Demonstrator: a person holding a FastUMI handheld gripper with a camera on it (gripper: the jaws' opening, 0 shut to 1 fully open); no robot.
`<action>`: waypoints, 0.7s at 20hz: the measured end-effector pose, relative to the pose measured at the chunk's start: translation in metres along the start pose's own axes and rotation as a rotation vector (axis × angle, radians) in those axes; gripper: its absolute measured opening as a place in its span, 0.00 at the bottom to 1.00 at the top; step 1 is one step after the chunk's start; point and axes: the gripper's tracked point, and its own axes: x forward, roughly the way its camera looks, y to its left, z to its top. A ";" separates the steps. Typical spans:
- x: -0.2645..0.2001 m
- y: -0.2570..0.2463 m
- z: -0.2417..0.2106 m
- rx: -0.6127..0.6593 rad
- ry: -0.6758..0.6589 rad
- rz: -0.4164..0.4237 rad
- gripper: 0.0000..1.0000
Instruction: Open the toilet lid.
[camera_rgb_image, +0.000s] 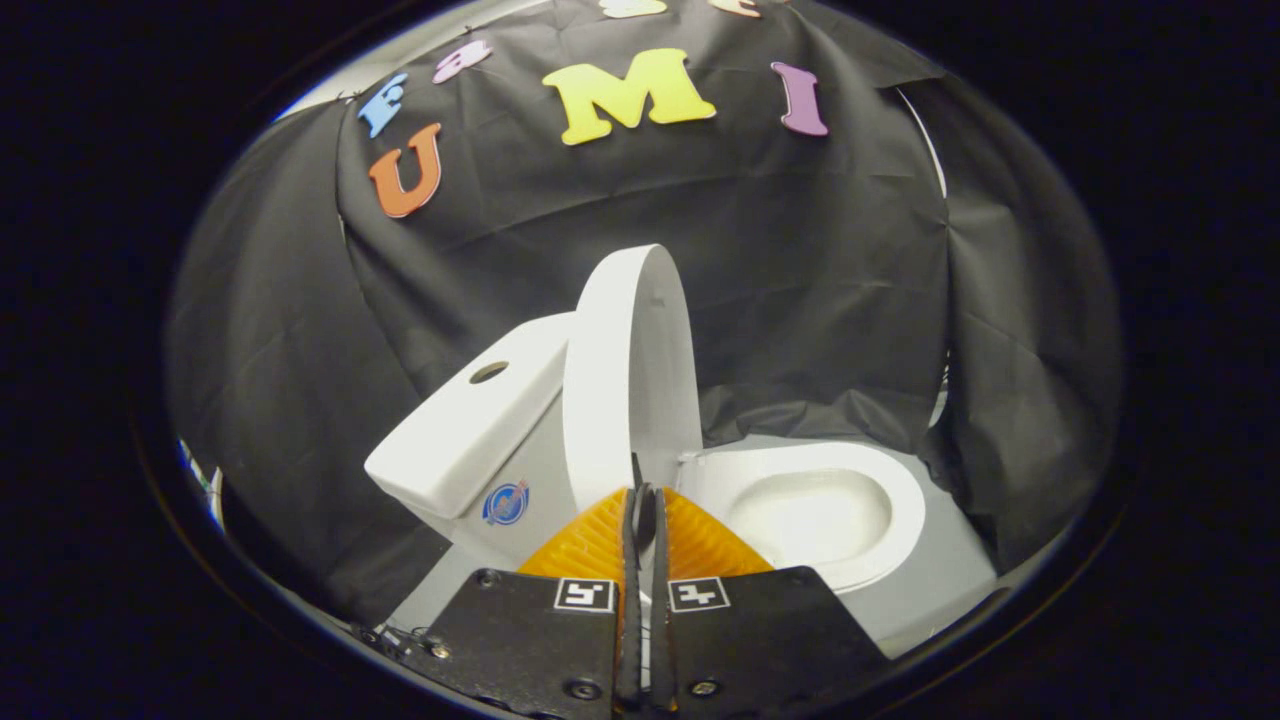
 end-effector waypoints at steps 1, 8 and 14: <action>0.000 0.002 0.000 -0.009 -0.001 -0.002 0.07; 0.005 0.026 0.001 -0.065 0.004 -0.009 0.07; 0.010 0.049 -0.002 -0.144 0.013 -0.022 0.08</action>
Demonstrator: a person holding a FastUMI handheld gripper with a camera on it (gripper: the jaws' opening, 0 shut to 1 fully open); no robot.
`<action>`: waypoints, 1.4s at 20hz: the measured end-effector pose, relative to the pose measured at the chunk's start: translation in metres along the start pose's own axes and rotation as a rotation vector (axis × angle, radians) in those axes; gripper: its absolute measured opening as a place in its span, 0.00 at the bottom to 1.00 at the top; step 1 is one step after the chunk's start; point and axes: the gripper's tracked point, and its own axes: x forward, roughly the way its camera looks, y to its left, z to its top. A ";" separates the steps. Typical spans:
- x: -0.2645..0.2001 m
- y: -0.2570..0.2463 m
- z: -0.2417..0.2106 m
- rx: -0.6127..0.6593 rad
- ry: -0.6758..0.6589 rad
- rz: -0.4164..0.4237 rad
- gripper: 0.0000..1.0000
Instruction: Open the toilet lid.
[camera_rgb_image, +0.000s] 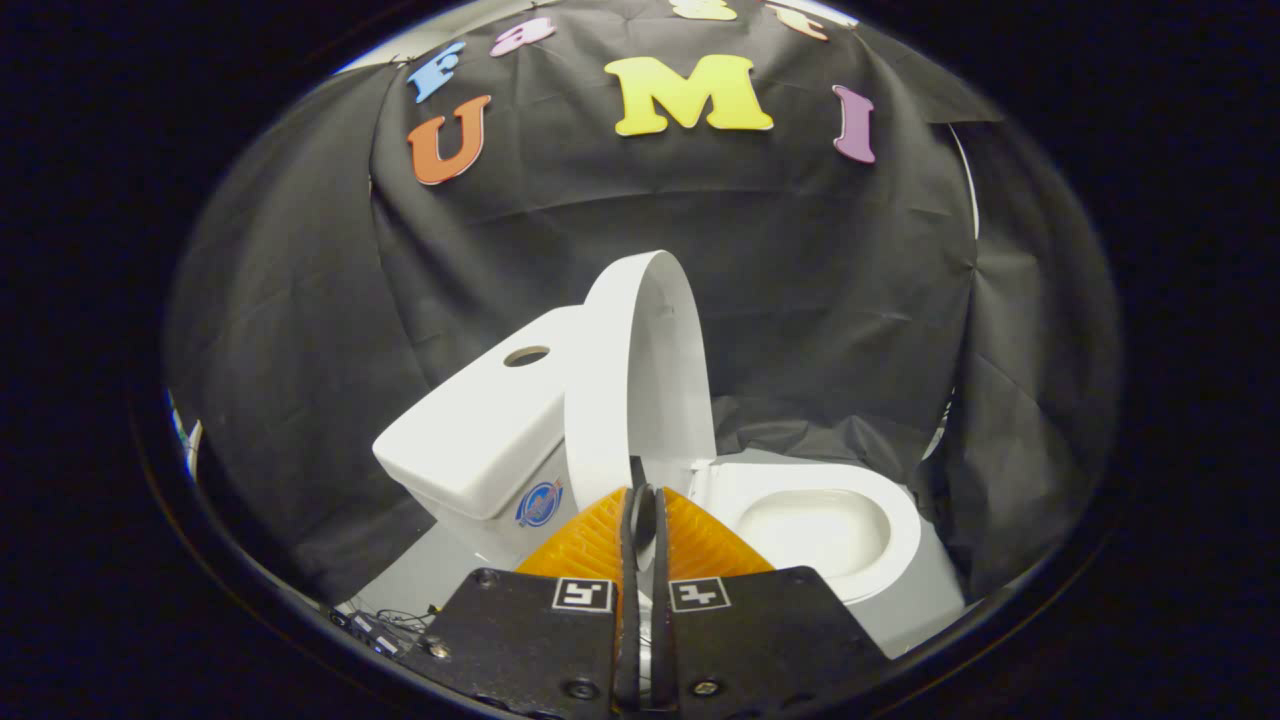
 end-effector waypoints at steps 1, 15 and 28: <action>0.001 0.005 -0.001 -0.021 0.005 -0.002 0.08; -0.102 -0.062 0.017 -0.115 -0.348 -0.020 0.99; -0.203 -0.230 -0.037 0.013 -0.528 -0.172 1.00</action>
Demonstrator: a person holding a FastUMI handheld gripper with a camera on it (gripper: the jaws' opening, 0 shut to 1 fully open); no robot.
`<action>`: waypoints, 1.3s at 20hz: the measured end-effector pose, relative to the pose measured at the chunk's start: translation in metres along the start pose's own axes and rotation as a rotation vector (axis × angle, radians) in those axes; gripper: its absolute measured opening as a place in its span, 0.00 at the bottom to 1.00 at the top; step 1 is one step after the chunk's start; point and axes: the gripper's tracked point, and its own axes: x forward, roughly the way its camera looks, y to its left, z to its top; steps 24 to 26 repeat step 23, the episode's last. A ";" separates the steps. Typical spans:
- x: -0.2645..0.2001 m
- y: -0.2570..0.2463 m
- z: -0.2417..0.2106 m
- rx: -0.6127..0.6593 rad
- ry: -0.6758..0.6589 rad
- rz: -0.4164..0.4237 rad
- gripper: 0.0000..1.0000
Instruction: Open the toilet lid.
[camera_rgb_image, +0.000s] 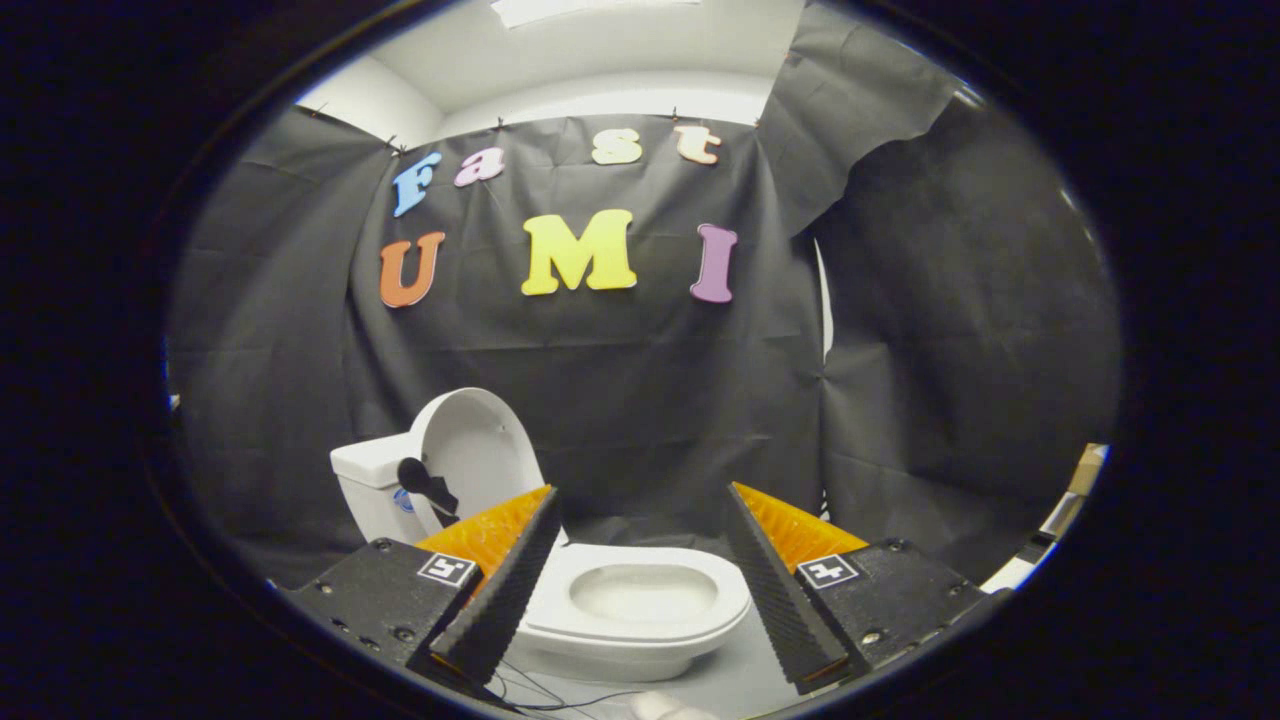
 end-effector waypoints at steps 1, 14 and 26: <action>-0.003 -0.006 -0.006 -0.010 0.008 -0.011 1.00; -0.009 -0.041 -0.046 -0.020 0.089 -0.089 1.00; -0.014 -0.040 -0.016 -0.010 0.032 -0.099 1.00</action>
